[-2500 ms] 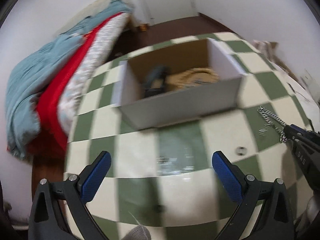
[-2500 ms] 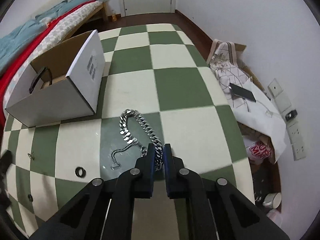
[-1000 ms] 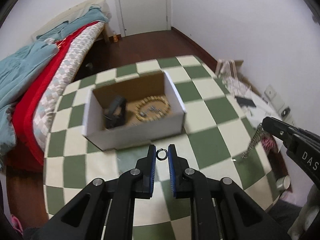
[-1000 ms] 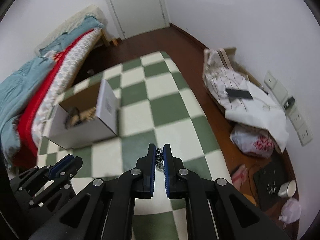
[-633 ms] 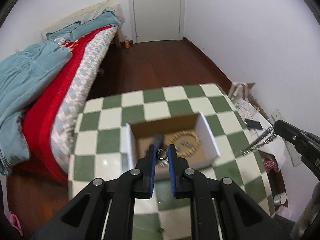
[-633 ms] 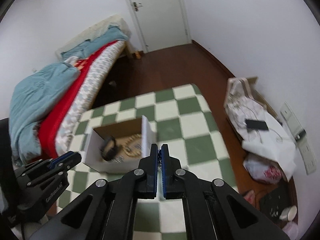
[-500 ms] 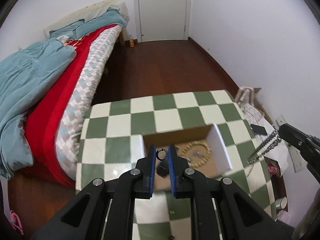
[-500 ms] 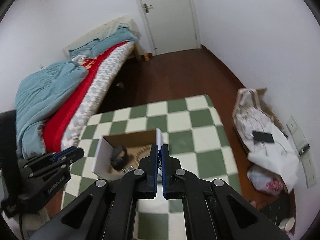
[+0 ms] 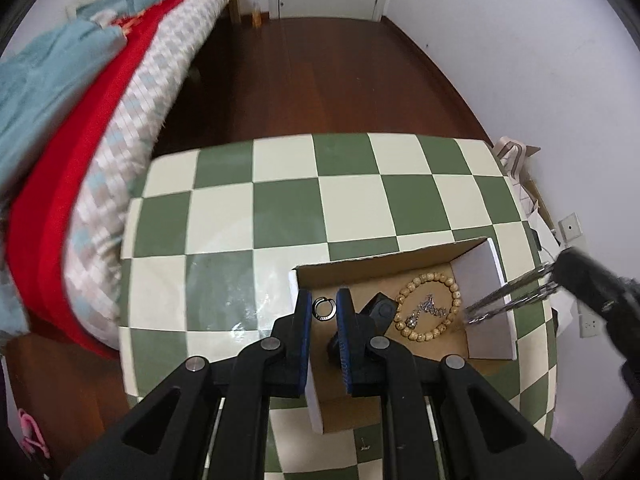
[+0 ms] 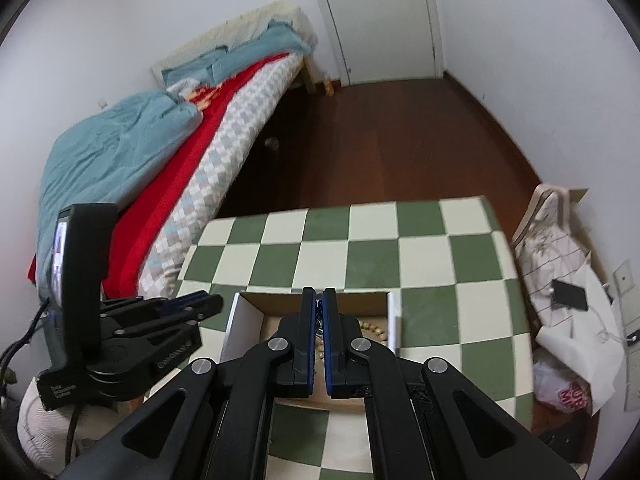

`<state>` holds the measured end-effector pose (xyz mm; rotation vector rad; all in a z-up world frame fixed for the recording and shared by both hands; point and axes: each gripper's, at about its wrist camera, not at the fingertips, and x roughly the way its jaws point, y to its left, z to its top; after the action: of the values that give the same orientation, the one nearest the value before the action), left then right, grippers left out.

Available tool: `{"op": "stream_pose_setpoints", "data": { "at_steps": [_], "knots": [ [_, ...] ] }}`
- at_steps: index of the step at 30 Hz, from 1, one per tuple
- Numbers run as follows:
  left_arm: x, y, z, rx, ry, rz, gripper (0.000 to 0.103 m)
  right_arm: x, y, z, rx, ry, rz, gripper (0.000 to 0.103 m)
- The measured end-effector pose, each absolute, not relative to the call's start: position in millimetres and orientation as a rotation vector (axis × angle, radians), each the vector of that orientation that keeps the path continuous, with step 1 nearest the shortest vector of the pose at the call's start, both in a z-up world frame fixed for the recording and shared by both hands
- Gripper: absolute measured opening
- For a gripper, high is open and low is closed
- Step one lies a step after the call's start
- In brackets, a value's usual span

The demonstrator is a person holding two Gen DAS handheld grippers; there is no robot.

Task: Organize jewelry
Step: 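Lower both held items into the white box and open both tools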

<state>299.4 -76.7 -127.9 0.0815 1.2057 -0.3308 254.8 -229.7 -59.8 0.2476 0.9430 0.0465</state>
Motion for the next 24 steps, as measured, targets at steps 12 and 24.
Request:
{"op": "stream_pose_setpoints", "data": {
  "at_steps": [12,24],
  "knots": [
    [318,-65,-125,0.021,1.206,-0.251,0.089,299,-245,-124,0.288,1.150,0.030,0.029],
    [276,-46,-112,0.150,1.079,-0.112,0.103,271,-247,-123,0.088,1.170,-0.125,0.100]
  ]
}}
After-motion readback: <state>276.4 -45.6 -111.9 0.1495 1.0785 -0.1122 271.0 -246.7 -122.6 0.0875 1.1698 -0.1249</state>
